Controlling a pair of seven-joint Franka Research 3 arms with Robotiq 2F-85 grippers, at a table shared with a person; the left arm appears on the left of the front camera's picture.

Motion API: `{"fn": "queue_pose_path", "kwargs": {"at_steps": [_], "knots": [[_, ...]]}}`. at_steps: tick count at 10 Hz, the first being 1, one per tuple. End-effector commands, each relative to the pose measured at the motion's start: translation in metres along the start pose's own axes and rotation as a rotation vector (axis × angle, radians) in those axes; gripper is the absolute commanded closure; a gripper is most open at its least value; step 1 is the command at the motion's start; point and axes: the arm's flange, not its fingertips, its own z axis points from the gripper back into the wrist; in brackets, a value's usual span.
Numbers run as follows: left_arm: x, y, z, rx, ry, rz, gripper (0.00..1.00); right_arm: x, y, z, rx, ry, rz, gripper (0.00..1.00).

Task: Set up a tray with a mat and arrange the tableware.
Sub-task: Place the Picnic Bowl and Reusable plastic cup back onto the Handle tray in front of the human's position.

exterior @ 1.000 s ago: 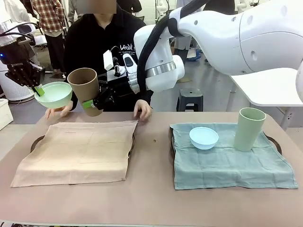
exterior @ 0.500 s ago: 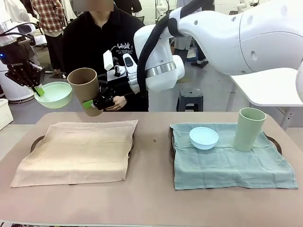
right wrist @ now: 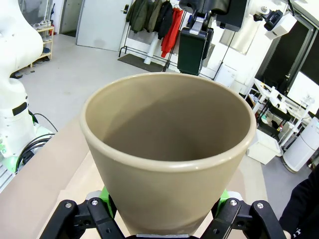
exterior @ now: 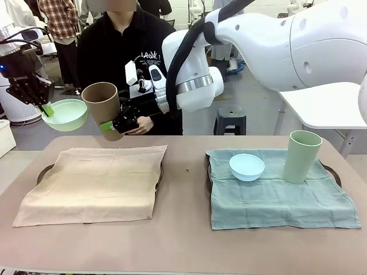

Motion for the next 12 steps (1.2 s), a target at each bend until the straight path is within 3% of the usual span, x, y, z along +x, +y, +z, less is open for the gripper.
{"fn": "queue_pose_path", "kwargs": {"at_steps": [1,2,3,8,9,10,11,12], "knots": [[-0.001,-0.002,0.001,0.003,-0.01,-0.004,1.0,0.003,0.0,0.001,0.006,-0.007,0.004,1.0],[-0.001,-0.002,0.001,0.003,-0.01,-0.004,1.0,0.003,0.0,0.001,0.006,-0.007,0.004,1.0],[0.0,0.0,0.0,0.0,0.0,0.0,0.96,0.0,0.0,0.0,0.0,0.0,0.0,0.15],[0.011,0.054,-0.106,0.017,0.211,0.033,0.96,-0.123,-0.009,-0.001,-0.007,-0.085,-0.22,0.15],[0.01,0.056,-0.119,-0.016,0.254,0.057,0.96,-0.131,-0.007,-0.003,-0.017,-0.112,-0.248,0.15],[0.005,0.048,-0.1,0.021,0.195,0.052,0.96,-0.124,-0.001,0.004,0.01,-0.026,-0.196,0.15],[0.005,0.048,-0.1,0.021,0.195,0.052,0.96,-0.124,-0.001,0.004,0.01,-0.026,-0.196,0.15],[0.007,0.055,-0.127,0.012,0.246,0.06,0.96,-0.146,-0.001,0.001,0.008,-0.047,-0.234,0.15]]}}
